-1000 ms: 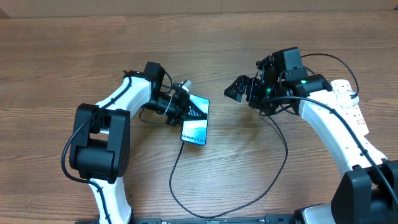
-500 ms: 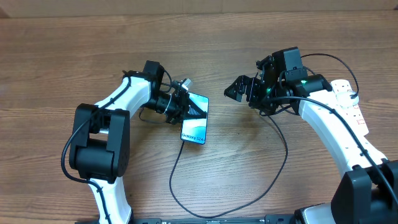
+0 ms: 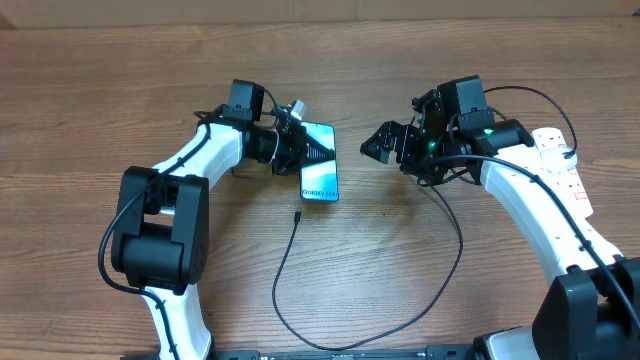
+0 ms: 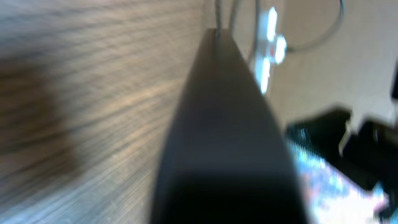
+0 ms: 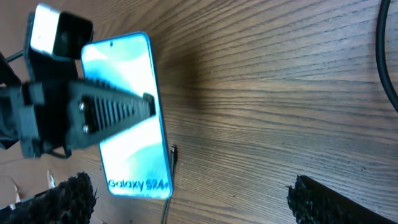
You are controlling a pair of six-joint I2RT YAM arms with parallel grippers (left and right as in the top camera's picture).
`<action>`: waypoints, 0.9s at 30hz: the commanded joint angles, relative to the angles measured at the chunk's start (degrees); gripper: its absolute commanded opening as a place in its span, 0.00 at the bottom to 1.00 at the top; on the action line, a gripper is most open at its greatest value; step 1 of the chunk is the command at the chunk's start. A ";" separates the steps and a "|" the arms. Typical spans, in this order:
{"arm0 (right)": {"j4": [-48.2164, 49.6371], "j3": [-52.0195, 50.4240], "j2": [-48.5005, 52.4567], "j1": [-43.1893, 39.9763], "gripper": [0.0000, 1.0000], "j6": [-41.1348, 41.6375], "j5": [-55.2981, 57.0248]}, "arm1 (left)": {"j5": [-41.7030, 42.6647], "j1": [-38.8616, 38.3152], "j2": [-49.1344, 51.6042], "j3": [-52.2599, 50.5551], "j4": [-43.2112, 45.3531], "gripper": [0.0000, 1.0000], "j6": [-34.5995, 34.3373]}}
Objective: Plug charger to phone and switch on socket
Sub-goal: 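Reposition the phone with the left gripper, raising it upright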
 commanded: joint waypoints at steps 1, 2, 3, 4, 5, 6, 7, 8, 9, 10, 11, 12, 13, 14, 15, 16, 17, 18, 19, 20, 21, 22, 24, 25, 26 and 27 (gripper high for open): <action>0.28 -0.24 -1.03 -0.13 1.00 -0.63 0.59 | -5.25 -0.44 -1.75 0.59 1.29 0.04 -11.63; 0.28 -0.24 -1.03 -0.13 1.00 -0.63 0.59 | -5.38 -0.55 -1.75 0.59 1.36 0.04 -11.58; 0.28 -0.24 -1.03 -0.13 1.00 -0.63 0.59 | -5.40 -0.61 -1.75 0.59 1.36 0.04 -11.37; 0.28 -0.24 -1.03 -0.13 1.00 -0.63 0.59 | -5.42 -0.70 -1.73 0.59 1.36 0.04 -11.28; 0.28 -0.24 -1.03 -0.13 1.00 -0.63 0.59 | -5.35 -0.76 -1.73 0.59 1.36 0.04 -10.78; 0.28 -0.24 -1.03 -0.13 1.00 -0.63 0.59 | -5.27 -0.79 -1.73 0.59 1.33 0.04 -9.75; 0.28 -0.24 -1.03 -0.13 1.00 -0.63 0.59 | -5.09 -0.79 -1.73 0.59 1.29 0.04 -8.81; 0.28 -0.24 -1.03 -0.13 1.00 -0.63 0.59 | -4.96 -0.79 -1.73 0.59 1.16 0.04 -7.43; 0.28 -0.24 -1.03 -0.13 1.00 -0.63 0.59 | -4.96 -0.79 -1.73 0.59 1.16 0.04 -5.88; 0.28 -0.24 -1.03 -0.13 1.00 -0.63 0.59 | -5.01 -0.79 -1.73 0.59 1.20 0.04 -5.16; 0.28 -0.24 -1.03 -0.13 1.00 -0.63 0.59 | -5.01 -0.79 -1.73 0.59 1.38 0.04 -4.90; 0.28 -0.24 -1.03 -0.13 1.00 -0.63 0.59 | -5.01 -0.79 -1.73 0.59 1.57 0.04 -4.92; 0.28 -0.24 -1.03 -0.13 1.00 -0.63 0.59 | -4.94 -0.79 -1.73 0.59 1.97 0.04 -4.96; 0.28 -0.24 -1.03 -0.13 1.00 -0.63 0.59 | -4.81 -0.79 -1.73 0.59 2.10 0.04 -4.94; 0.28 -0.24 -1.03 -0.13 1.00 -0.63 0.59 | -4.48 -0.79 -1.73 0.59 2.10 0.04 -4.92; 0.28 -0.24 -1.03 -0.13 1.00 -0.63 0.59 | -4.24 -0.79 -1.73 0.59 2.08 0.04 -4.90; 0.28 -0.24 -1.03 -0.13 1.00 -0.63 0.59 | -3.50 -0.79 -1.73 0.59 2.12 0.04 -4.44; 0.28 -0.24 -1.03 -0.13 1.00 -0.63 0.59 | -2.58 -0.76 -1.73 0.59 2.27 0.04 -3.98; 0.28 -0.24 -1.03 -0.13 1.00 -0.63 0.59 | -1.53 -0.74 -1.73 0.59 2.34 0.04 -3.56; 0.28 -0.24 -1.03 -0.13 1.00 -0.63 0.59 | -0.35 -0.61 -1.73 0.59 2.43 0.04 -3.30; 0.28 -0.24 -1.03 -0.13 1.00 -0.63 0.59 | 0.37 -0.39 -1.73 0.59 2.47 0.04 -3.23; 0.28 -0.24 -1.03 -0.13 1.00 -0.63 0.59 | 1.18 -0.04 -1.73 0.59 2.49 0.04 -3.23; 0.28 -0.24 -1.03 -0.13 1.00 -0.63 0.59 | 2.43 0.52 -1.73 0.59 2.54 0.04 -3.26; 0.28 -0.24 -1.03 -0.13 1.00 -0.63 0.59 | 3.02 0.85 -1.75 0.59 2.64 0.04 -3.26; 0.28 -0.24 -1.03 -0.13 1.00 -0.63 0.59 | 3.54 1.20 -1.75 0.59 2.67 0.04 -3.26; 0.28 -0.24 -1.03 -0.13 1.00 -0.63 0.59 | 4.94 1.64 -1.73 0.59 2.84 0.04 -3.26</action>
